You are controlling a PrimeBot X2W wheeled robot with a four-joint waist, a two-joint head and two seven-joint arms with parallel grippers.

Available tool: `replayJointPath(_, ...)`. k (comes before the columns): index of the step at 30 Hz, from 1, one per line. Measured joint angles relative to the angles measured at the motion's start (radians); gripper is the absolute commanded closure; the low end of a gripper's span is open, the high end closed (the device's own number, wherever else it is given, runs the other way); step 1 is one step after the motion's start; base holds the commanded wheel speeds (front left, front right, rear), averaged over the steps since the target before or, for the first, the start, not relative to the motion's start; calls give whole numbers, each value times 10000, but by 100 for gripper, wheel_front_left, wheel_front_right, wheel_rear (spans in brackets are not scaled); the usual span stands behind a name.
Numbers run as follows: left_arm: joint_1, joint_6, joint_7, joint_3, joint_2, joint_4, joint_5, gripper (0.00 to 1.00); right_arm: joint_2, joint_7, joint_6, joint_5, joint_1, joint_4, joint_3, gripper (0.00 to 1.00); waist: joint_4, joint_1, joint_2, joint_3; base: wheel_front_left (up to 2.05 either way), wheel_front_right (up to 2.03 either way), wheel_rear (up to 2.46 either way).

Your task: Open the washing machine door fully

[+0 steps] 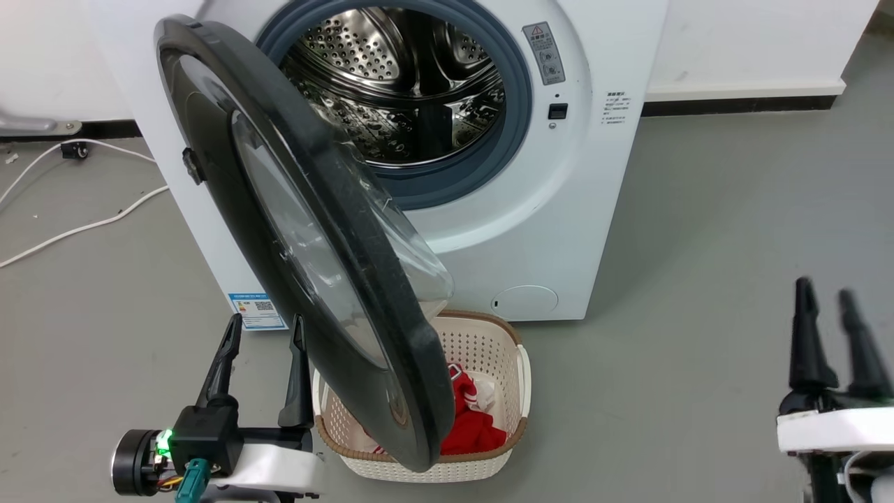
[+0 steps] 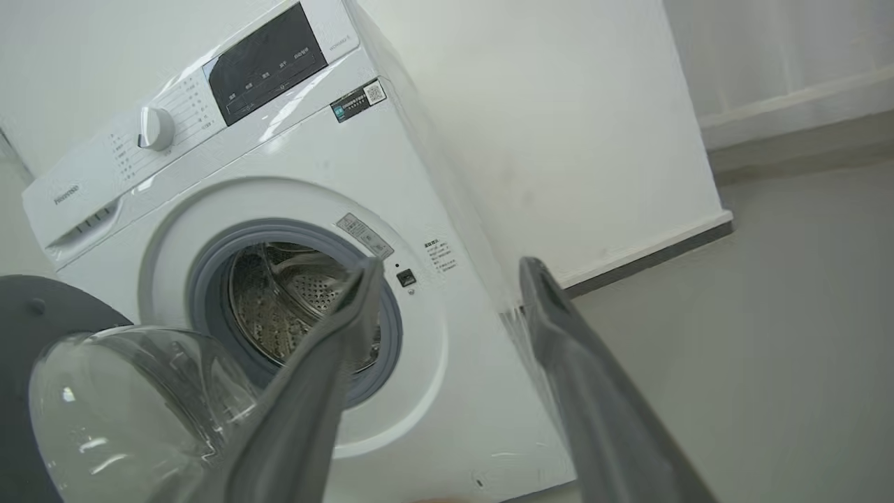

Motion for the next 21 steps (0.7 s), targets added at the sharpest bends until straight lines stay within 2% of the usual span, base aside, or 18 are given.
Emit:
replayJointPath(3,22,17,0,13,0,-6,0,0,349,-8,0,-2679,35,-978,-485,0,-30,1,0,-6,0,0,0)
replayJointPath(6,23,13,0,19,2,-4,0,0,660,-10,2,-4642,295,-1678,-376,0,-24,0,0,-4,0,0,0)
replayJointPath(10,23,13,0,50,0,-10,25,0,853,-10,2,-6330,607,-2094,-42,0,-42,0,0,18,0,0,0)
replayJointPath(15,22,12,0,77,0,-23,69,0,980,157,4,-7097,963,-1858,79,0,-80,0,0,62,0,0,0)
replayJointPath(21,19,-13,0,98,0,-21,73,0,1012,153,4,-6769,988,-1164,88,0,-105,0,0,104,0,0,0)
